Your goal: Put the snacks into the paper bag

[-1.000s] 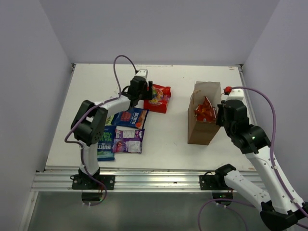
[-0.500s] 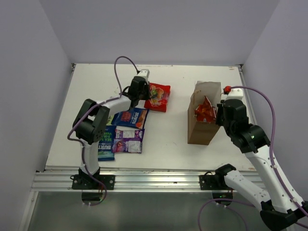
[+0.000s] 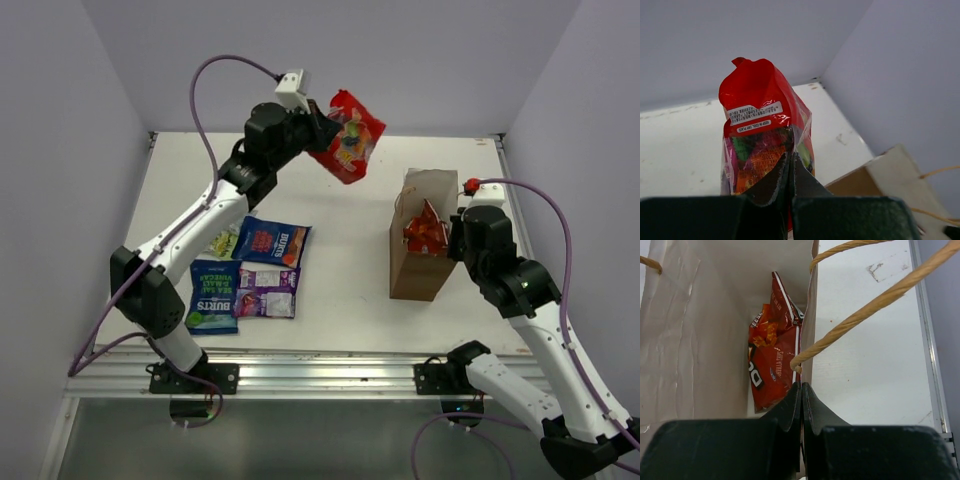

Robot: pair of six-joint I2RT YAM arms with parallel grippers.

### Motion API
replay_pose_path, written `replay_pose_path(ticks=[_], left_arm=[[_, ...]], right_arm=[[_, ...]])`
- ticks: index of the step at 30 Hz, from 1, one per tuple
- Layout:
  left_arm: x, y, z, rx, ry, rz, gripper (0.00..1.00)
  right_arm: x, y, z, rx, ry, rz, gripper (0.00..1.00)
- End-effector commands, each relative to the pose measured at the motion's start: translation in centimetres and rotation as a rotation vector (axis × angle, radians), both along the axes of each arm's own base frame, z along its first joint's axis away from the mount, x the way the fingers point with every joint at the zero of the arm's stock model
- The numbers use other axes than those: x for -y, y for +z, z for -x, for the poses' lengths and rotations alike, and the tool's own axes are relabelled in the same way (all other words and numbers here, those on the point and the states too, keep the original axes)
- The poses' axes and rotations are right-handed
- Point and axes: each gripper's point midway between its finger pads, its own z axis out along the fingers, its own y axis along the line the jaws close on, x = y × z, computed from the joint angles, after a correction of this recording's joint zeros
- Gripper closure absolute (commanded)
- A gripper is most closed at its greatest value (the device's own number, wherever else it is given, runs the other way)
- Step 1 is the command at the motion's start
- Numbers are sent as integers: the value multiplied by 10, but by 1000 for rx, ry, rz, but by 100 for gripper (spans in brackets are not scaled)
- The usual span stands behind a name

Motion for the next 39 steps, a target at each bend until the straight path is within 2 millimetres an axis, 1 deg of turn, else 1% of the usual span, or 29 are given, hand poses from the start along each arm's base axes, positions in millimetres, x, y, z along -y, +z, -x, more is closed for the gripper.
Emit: replay_pose_path(ticks=[1,2,3,4,6,7,10,13,14,15,16,17,18,20,21,23,24,25,27,28,29,31,32,33,34,37,39], left_arm=[[41,162,82,293,-228,254,100],[49,174,94,312,-260,274,100],[61,184,111,318,-306,299,100],[64,200,121,341,-330,324,100],[73,217,142,360,-384,368,100],[73,230,150,385,-399,390,100],[83,248,169,402,-454,433,100],[98,254,180,397,-508,463,100],[107,247,178,379,-518,456,100],[113,247,184,371,-532,464,100],[116,245,185,366,-539,467,100],[123,239,184,353,-541,460,100],[129,231,183,341,-540,445,100],[135,216,178,317,-523,430,100],[140,198,173,289,-517,410,100],[145,183,168,272,-510,399,100],[149,169,165,245,-510,386,100],[151,165,163,239,-512,387,100],[156,148,160,197,-513,378,100],[157,143,159,184,-510,374,100],[158,138,157,173,-494,369,100],[159,123,153,143,-467,339,100],[158,123,154,143,-451,336,100],[159,112,152,124,-442,321,100],[159,108,152,114,-434,319,100],[164,95,153,88,-427,298,100],[172,89,160,85,-452,285,100]], right_arm=[[-4,1,-4,13,18,0,100],[-3,1,-4,13,17,0,100],[-3,1,-4,13,17,0,100],[-4,1,-4,14,19,-3,100],[-5,1,-4,12,21,-4,100],[-5,1,-4,12,21,-4,100],[-6,0,-4,11,25,-6,100],[-6,-1,-4,8,27,-6,100],[-6,-1,-4,7,29,-5,100],[-6,-1,-4,7,28,-7,100],[-6,-1,-4,8,27,-5,100],[-5,-1,-3,8,27,-6,100],[-5,0,-3,12,27,-6,100],[-5,0,-3,12,27,-8,100],[-5,0,-3,12,25,-7,100],[-5,0,-3,12,27,-6,100],[-6,0,-3,12,29,-6,100],[-6,0,-3,11,29,-9,100],[-6,1,-3,13,29,-10,100],[-6,1,-3,13,28,-9,100],[-5,1,-3,14,28,-10,100],[-5,1,-2,16,29,-9,100],[-5,2,-2,17,29,-10,100],[-5,1,-2,16,27,-10,100],[-6,1,-3,14,29,-10,100],[-6,1,-3,13,33,-11,100],[-6,1,-3,14,31,-10,100]])
